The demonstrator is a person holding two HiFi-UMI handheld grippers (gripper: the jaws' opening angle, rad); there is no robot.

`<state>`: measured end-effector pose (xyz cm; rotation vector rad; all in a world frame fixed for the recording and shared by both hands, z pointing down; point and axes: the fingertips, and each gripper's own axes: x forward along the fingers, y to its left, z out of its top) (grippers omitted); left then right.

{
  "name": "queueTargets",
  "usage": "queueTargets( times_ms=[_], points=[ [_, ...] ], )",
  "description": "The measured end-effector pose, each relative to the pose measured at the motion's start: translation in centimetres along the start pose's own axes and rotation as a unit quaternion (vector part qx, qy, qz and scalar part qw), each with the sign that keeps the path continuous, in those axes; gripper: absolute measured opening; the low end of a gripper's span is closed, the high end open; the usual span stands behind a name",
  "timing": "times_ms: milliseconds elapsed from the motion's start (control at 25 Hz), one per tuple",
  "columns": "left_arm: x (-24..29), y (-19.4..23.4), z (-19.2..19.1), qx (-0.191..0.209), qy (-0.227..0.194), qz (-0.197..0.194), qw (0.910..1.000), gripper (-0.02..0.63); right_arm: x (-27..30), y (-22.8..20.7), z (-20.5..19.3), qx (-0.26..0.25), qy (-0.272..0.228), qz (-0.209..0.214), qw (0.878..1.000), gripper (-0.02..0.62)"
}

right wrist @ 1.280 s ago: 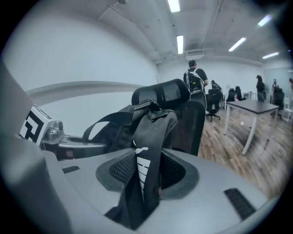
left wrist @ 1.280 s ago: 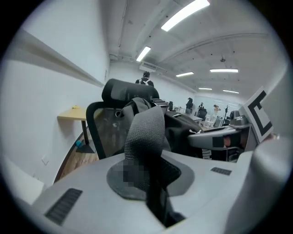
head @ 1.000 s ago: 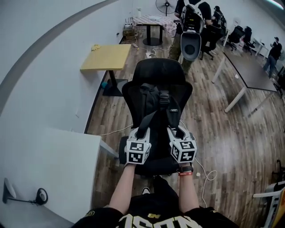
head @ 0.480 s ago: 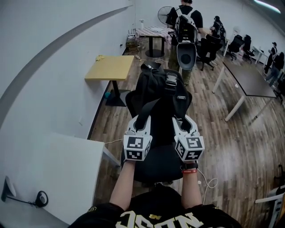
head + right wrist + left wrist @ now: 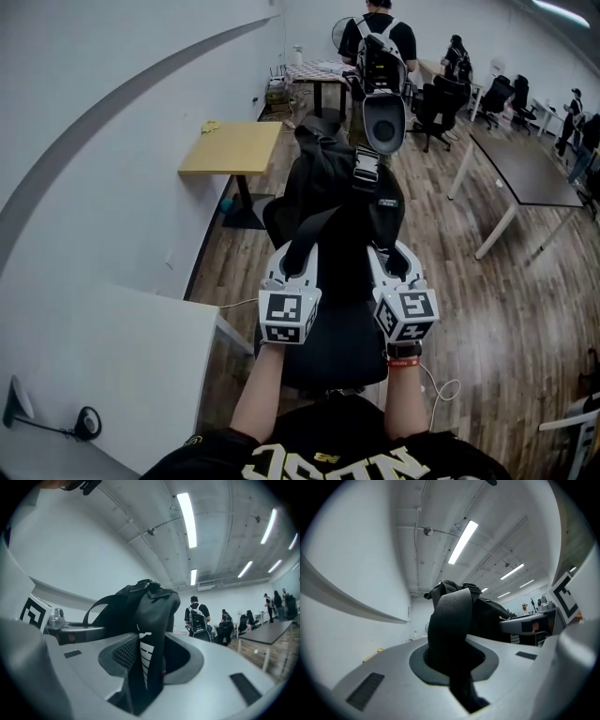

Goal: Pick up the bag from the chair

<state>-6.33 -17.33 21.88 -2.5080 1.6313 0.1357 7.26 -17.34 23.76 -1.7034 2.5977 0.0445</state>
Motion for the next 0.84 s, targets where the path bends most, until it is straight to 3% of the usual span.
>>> queueTargets(
  times_ms=[200, 840],
  points=[
    [0.2, -0.1, -0.1, -0.02, -0.001, -0.004, 0.9998, 0.051, 0.3, -0.2, 0.1, -0.007, 0.003, 0.005, 1.0, 0.152],
    [1.4, 0.0, -1.3, -0.025, 0.005, -0.003, 0.9997, 0.052, 1.6, -0.8, -0.9, -0.002, 0.019, 0.019, 1.0, 0.152]
  ],
)
